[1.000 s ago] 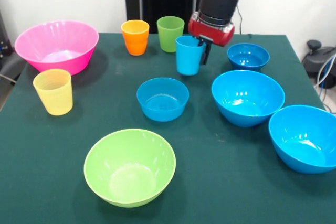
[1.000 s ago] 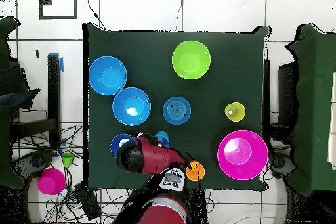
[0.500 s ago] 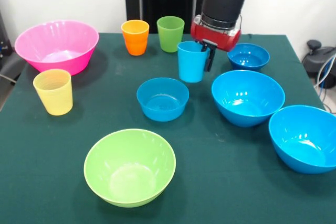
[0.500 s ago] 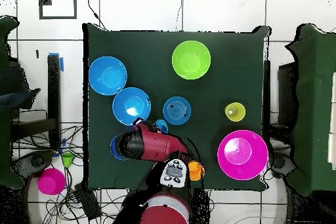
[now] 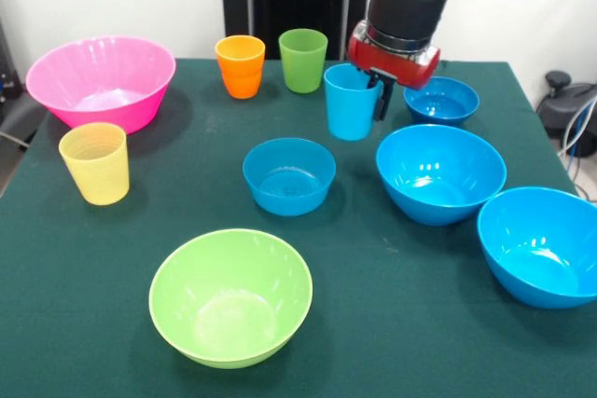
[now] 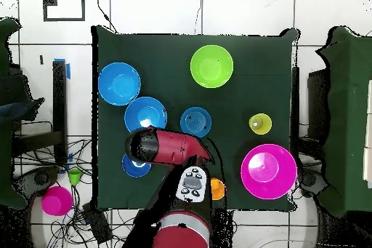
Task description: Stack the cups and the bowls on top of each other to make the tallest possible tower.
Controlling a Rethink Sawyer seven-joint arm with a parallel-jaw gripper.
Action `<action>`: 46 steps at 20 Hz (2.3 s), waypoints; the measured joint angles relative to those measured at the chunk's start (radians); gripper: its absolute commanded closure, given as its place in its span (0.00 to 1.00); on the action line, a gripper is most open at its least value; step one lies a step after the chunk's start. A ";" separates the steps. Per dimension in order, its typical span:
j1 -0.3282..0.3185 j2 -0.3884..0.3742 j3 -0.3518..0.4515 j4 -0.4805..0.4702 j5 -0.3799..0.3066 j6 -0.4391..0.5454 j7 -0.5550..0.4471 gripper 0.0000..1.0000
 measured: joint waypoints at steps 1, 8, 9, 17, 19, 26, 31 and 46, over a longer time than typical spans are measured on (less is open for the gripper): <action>0.000 0.000 0.000 -0.010 0.000 0.009 0.000 1.00; -0.002 0.008 0.000 -0.071 0.000 0.023 0.000 1.00; -0.004 0.011 0.000 -0.092 0.000 0.023 0.000 1.00; -0.023 0.013 0.001 -0.153 -0.001 0.030 0.000 1.00; -0.028 0.013 0.001 -0.161 -0.001 0.035 0.000 1.00; -0.052 0.013 0.004 -0.178 -0.002 0.056 0.000 1.00; -0.082 0.014 0.013 -0.179 -0.023 0.074 0.000 1.00; -0.105 0.073 0.018 -0.179 -0.055 0.074 0.000 1.00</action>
